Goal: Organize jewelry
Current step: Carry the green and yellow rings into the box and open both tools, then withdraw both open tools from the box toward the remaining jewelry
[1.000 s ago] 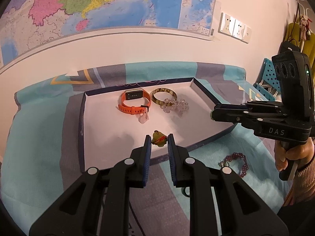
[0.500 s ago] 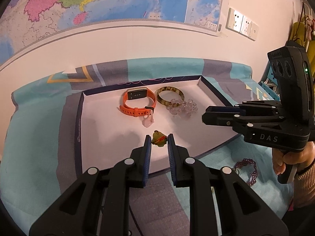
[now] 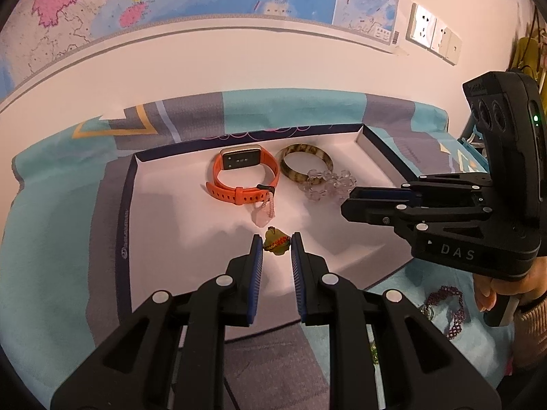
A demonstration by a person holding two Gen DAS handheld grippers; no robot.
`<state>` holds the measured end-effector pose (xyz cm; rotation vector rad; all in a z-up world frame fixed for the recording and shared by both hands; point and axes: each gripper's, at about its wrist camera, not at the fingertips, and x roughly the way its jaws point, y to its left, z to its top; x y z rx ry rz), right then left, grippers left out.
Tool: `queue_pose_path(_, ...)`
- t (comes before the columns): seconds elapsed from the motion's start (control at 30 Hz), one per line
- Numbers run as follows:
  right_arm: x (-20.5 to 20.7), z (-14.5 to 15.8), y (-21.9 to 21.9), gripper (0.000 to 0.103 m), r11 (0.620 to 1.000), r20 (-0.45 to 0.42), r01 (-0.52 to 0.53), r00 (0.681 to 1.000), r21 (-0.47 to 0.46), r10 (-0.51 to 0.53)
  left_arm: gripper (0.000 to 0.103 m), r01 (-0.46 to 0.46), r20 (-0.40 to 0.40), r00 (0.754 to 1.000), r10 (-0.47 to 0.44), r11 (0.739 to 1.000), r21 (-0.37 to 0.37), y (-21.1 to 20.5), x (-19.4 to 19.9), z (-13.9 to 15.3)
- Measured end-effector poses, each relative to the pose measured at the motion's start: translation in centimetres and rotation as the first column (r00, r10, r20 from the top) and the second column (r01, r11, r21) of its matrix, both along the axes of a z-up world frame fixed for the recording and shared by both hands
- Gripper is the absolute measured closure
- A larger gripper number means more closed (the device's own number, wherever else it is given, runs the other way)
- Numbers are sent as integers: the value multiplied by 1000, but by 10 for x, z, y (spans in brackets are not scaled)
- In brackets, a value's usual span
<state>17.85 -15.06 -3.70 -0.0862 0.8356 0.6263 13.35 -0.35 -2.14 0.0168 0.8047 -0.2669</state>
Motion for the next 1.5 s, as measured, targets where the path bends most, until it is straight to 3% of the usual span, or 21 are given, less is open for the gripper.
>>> queue_pose_path(0.5,11,-7,7,89,998,-9,40,999,-43,-40,86,-11,-47,999,10,1000,-6,-4,21,-12)
queue_pose_path(0.8,10,-3,4,88,998,14,59,998,-22,-59,85,-26,-55,998,26,1000,-9,-2,24,-18)
queue_pose_path(1.0,5,0,-4,87,998,19,67,998,0,-67,75,-36,-26,999,36,999,-1,0,16,-10)
queue_pose_path(1.1,-4,6,-11,81,998,23,63,998,24,-64,67,-49,6,999,49,999,5,4,8,-2)
queue_pose_path(1.5,-58,23,-41,71,996,56,24,998,89,-29,58,0,113,994,2,1000,-17,17,-54,25)
